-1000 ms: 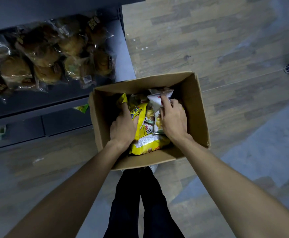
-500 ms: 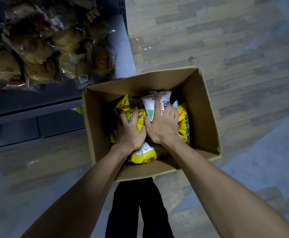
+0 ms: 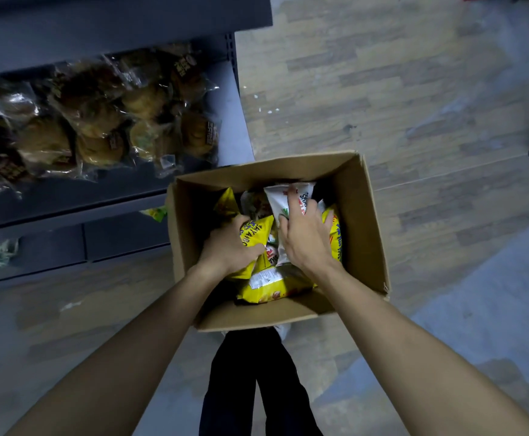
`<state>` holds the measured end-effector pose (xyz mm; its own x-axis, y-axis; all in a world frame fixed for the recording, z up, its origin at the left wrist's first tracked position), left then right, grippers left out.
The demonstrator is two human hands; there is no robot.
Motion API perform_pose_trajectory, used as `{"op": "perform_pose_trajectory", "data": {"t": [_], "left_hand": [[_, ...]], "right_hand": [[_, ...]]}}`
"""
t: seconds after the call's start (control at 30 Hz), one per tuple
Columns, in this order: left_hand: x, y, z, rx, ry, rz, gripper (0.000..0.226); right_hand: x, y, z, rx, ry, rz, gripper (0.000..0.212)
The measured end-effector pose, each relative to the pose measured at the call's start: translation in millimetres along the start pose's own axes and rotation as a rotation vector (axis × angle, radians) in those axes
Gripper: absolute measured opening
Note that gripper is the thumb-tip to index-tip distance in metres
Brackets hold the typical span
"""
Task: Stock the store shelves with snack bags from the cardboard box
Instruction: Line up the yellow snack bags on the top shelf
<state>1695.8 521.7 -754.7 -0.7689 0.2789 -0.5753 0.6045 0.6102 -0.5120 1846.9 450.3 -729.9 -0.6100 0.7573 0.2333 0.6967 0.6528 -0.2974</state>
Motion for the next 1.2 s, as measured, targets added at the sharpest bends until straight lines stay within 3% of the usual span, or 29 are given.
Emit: {"op": "perform_pose_trajectory", "data": {"t": [0.13, 0.23, 0.43, 0.67, 0.87, 1.2], "left_hand": [[-19, -31, -20, -0.074, -0.140, 0.041, 0.069], [-34, -54, -42, -0.213, -0.182, 0.070, 0.065], [-65, -104, -95, -0.494, 0.087, 0.175, 0.063], [-74, -161, -147, -0.560, 0.122, 0.175, 0.075], [-65, -235, -225, -0.662, 0.154, 0.207, 0.069], [-69, -401, -403, -1.020, 0.263, 0.313, 0.077]], "right_hand": [[7, -14, -36, 0.001, 0.340, -0.069, 0.055], [11, -24, -61, -0.033, 0.356, -0.068, 0.060], [17, -52, -116, -0.091, 0.350, -0.018, 0.062], [50, -101, -160, -0.119, 0.373, -0.033, 0.059], [119, -161, -206, -0.201, 0.396, -0.088, 0.059], [283, -274, -330, -0.441, 0.583, -0.345, 0.056]]}}
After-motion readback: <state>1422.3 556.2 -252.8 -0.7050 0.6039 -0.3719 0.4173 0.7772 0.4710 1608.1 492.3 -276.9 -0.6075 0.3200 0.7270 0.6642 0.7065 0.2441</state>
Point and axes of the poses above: each hand's wrist, its own y-axis towards the middle knuckle, its own z-axis out of the palm, x = y × z, the point moved 10 cm from there along y, towards the middle knuckle, and after that the axes turned 11 degrees about z, right-handed, at the moved point
